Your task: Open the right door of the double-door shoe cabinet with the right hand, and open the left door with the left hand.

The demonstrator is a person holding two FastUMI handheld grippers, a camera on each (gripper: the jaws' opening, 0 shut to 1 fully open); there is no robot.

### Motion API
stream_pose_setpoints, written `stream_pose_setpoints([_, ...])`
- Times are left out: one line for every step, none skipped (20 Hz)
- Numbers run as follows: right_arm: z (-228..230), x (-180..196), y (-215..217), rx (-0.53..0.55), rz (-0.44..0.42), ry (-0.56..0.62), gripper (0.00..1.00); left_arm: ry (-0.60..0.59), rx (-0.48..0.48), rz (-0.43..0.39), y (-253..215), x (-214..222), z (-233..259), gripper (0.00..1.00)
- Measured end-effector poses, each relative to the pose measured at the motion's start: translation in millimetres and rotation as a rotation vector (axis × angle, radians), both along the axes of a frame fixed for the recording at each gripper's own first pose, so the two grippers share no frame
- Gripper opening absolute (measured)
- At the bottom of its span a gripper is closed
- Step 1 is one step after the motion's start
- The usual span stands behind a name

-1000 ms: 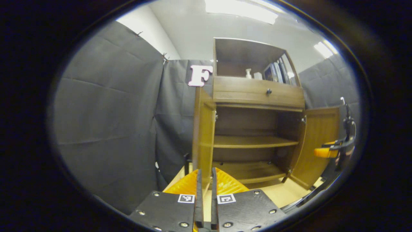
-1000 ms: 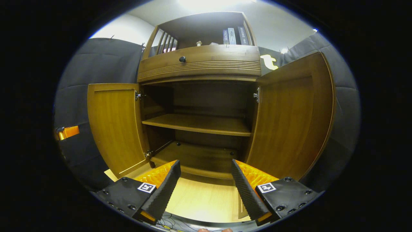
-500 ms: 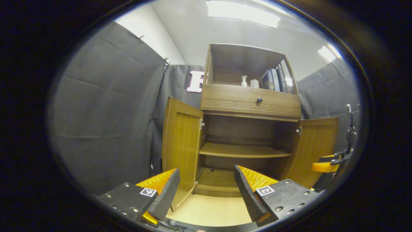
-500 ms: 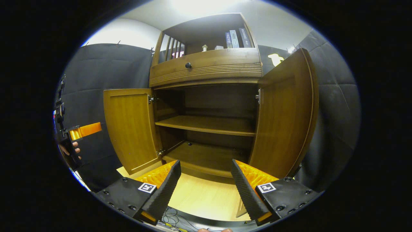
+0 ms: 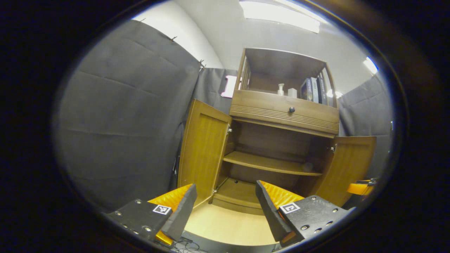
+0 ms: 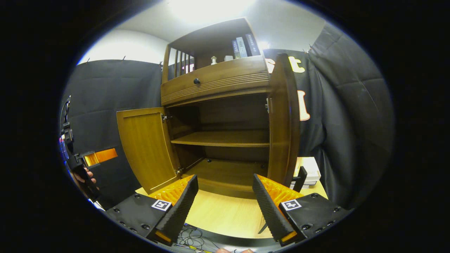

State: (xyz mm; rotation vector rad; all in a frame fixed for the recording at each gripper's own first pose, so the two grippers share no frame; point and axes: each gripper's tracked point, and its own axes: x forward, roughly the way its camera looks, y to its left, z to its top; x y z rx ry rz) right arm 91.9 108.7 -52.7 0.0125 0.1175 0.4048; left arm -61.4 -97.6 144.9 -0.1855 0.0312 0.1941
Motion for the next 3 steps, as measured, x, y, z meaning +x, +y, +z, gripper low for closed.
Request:
stream_pose_setpoints([-1, -2, -2, 0.003, -0.007, 0.012, 0.94, 0.005, 0.012, -0.01, -9, -3, 1, 0.96])
stream_pose_setpoints([-2, -5, -3, 0.008, -0.009, 0.024, 0.92, 0.01, 0.035, -0.025, -15, -6, 3, 0.96])
stream_pose_setpoints([-3, -7, -3, 0.019, -0.007, 0.031, 0.92, 0.015, 0.063, -0.032, -20, -9, 6, 0.96])
